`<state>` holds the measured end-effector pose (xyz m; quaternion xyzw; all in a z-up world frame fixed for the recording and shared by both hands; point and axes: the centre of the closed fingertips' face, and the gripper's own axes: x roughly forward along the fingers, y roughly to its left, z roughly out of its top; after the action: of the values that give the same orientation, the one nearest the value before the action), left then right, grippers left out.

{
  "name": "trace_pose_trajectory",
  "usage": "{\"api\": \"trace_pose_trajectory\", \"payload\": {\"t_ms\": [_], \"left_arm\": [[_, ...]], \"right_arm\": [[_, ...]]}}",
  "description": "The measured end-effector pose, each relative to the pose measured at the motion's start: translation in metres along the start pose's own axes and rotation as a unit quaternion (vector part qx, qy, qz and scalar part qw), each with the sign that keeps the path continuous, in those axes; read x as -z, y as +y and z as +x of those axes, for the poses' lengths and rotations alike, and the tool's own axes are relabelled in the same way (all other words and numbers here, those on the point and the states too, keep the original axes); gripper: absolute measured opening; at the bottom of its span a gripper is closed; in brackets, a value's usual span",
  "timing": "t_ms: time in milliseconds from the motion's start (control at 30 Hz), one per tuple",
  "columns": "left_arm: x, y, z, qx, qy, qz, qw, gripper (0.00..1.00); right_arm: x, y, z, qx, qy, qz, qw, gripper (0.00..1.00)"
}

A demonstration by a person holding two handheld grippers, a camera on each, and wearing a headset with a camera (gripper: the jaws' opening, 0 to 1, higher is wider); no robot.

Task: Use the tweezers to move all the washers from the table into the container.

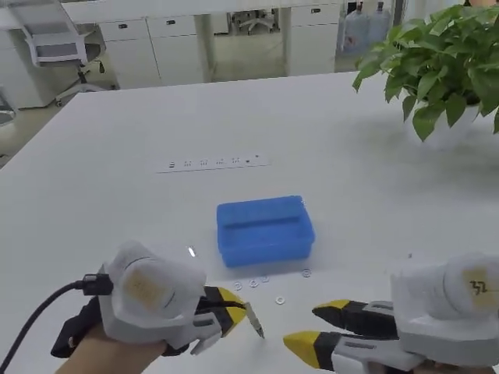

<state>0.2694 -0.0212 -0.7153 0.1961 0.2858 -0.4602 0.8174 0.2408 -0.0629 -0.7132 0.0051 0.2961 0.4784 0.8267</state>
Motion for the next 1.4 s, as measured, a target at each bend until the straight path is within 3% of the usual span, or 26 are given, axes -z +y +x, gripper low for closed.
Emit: {"api": "trace_pose_trajectory", "payload": {"t_ms": [133,233,333,533,700,900,1067,1133,1233,1300,1400], "left_arm": [[-0.014,-0.003,-0.008,0.01,-0.016,0.008,0.9998,0.0],[-0.023,-0.006,-0.014,0.014,-0.028,0.019,0.9993,0.0],[-0.03,-0.007,-0.019,0.018,-0.035,0.027,0.9989,0.0],[-0.034,-0.012,-0.027,0.023,-0.031,0.043,0.9983,0.0],[-0.038,-0.009,-0.032,-0.002,-0.033,0.042,0.9986,0.0],[-0.039,-0.012,-0.033,-0.001,-0.038,0.033,0.9987,0.0],[-0.037,-0.011,-0.036,-0.016,-0.043,0.049,0.9977,0.0],[-0.038,-0.008,-0.038,-0.028,-0.057,0.037,0.9973,0.0],[-0.037,0.009,-0.045,-0.089,-0.083,-0.005,0.9926,0.0],[-0.029,0.013,-0.05,-0.104,-0.087,-0.04,0.9901,0.0],[-0.016,0.011,-0.06,-0.111,-0.101,-0.101,0.9835,0.1]], "right_arm": [[-0.011,0.014,0.015,-0.021,0.004,-0.034,0.9992,0.29],[-0.016,0.015,0.027,-0.018,0.017,-0.078,0.9966,0.29],[-0.017,0.013,0.038,-0.024,0.026,-0.085,0.9958,0.27],[-0.031,0.004,0.043,-0.012,0.022,-0.114,0.9932,0.24],[-0.031,0.006,0.046,-0.012,0.029,-0.131,0.9909,0.19],[-0.029,0.01,0.052,-0.016,0.034,-0.143,0.989,0.12],[-0.03,0.012,0.056,-0.025,0.039,-0.149,0.9877,0.07],[-0.032,0.014,0.057,-0.03,0.038,-0.151,0.9873,0.06],[-0.032,0.012,0.061,-0.03,0.042,-0.157,0.9863,0.05],[-0.033,0.007,0.063,-0.03,0.044,-0.153,0.9869,0.05],[-0.038,-0.001,0.066,-0.033,0.038,-0.128,0.9904,0.05]]}}
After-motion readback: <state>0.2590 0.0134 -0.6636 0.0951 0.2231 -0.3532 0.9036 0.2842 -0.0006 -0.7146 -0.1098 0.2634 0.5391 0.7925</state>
